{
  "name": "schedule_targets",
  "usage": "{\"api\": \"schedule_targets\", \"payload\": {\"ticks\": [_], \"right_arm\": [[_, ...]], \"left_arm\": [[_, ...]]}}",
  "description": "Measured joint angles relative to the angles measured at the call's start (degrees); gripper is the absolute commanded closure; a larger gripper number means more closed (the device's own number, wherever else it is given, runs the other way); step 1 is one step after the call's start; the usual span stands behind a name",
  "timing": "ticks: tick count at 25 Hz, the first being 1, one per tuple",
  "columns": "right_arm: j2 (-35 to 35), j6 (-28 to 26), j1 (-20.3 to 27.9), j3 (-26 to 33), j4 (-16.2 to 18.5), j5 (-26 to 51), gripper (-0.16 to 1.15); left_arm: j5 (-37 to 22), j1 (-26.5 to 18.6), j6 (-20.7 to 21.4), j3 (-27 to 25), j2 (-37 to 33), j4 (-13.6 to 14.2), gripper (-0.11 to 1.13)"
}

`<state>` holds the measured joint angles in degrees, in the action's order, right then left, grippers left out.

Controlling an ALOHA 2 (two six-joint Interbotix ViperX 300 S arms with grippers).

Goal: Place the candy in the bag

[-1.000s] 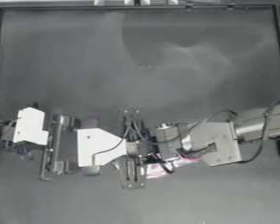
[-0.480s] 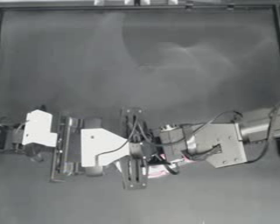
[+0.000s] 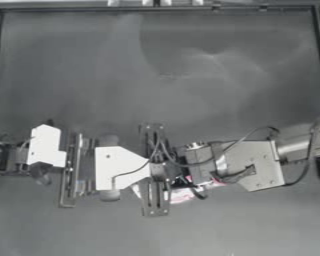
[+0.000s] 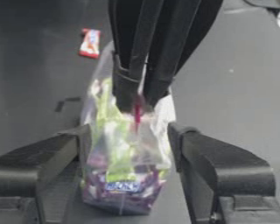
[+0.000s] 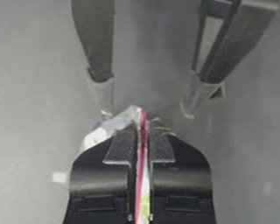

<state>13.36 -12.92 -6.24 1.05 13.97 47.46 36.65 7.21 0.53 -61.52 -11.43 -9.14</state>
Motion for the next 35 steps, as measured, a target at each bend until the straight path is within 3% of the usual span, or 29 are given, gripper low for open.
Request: {"api": "schedule_targets", "payload": {"ticks": [22, 28, 35], "right_arm": [[0.0, -0.09, 0.09, 0.0, 0.0, -0.53, 0.72], [0.0, -0.09, 0.18, 0.0, 0.0, -0.53, 0.72], [0.0, -0.09, 0.09, 0.0, -0.09, -0.53, 0.72]], "left_arm": [[0.0, 0.26, -0.18, 0.97, 1.32, 0.0, 0.15], [0.09, 0.26, -0.18, 1.05, 1.32, 0.0, 0.28], [0.09, 0.26, -0.26, 1.05, 1.32, 0.0, 0.31]]}}
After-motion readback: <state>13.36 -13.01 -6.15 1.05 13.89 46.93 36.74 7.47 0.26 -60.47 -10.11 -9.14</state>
